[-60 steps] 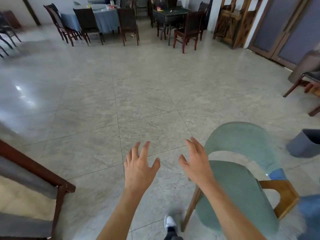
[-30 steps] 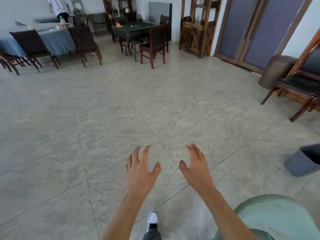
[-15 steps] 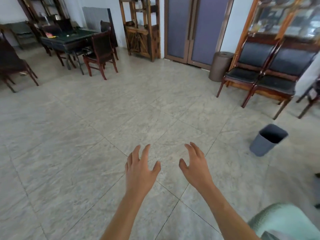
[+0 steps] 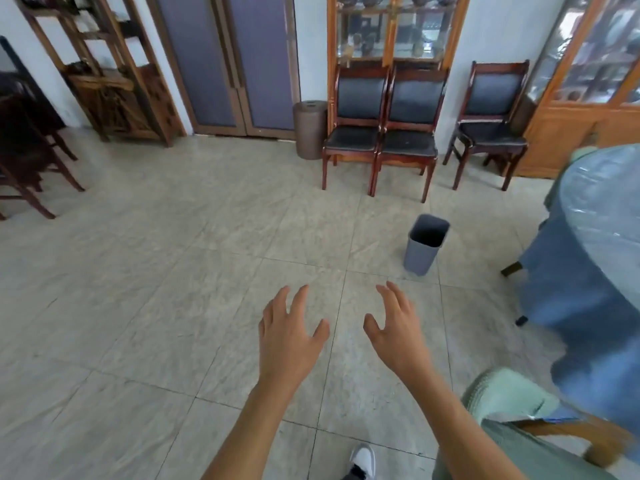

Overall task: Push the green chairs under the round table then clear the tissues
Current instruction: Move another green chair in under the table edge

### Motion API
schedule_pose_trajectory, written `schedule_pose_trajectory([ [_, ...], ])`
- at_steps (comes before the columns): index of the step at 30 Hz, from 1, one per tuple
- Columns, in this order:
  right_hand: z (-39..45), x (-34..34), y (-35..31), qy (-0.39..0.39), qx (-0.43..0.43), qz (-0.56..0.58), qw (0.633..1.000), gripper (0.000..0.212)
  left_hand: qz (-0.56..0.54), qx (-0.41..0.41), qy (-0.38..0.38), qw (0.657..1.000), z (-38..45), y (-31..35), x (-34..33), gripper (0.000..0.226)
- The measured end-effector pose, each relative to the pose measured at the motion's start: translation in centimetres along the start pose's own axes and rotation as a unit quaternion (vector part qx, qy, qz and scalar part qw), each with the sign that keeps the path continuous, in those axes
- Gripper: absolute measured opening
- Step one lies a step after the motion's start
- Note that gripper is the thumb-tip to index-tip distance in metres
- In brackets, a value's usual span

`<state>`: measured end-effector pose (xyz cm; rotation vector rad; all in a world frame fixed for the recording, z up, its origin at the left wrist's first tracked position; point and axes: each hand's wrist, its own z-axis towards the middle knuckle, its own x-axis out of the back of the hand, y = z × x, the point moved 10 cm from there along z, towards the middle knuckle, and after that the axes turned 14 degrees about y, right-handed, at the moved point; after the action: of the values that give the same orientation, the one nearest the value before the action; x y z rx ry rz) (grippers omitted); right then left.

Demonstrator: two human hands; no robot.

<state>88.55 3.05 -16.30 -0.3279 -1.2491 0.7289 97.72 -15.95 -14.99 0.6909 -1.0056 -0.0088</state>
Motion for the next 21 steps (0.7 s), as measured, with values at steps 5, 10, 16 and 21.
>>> schedule_pose_trajectory([
  [5,5.5,3.1,6.5,0.061,-0.061,-0.009,0.996,0.06,-0.021,-0.073,-0.045,0.996,5.4,7.1,-6.8,0.068],
  [10,9.3,7.3,13.3,0.124,-0.12,-0.02,0.985,0.058,-0.037,-0.148,-0.092,0.984,9.0,15.4,-13.5,0.067],
  [16,8.4,13.9,22.2,0.197,-0.224,-0.053,0.953,0.059,-0.074,-0.256,-0.16,0.951,7.8,26.6,-20.8,0.066],
  [21,3.2,20.0,28.2,0.275,-0.32,-0.081,0.903,0.059,-0.102,-0.366,-0.228,0.896,3.1,35.4,-25.6,0.068],
])
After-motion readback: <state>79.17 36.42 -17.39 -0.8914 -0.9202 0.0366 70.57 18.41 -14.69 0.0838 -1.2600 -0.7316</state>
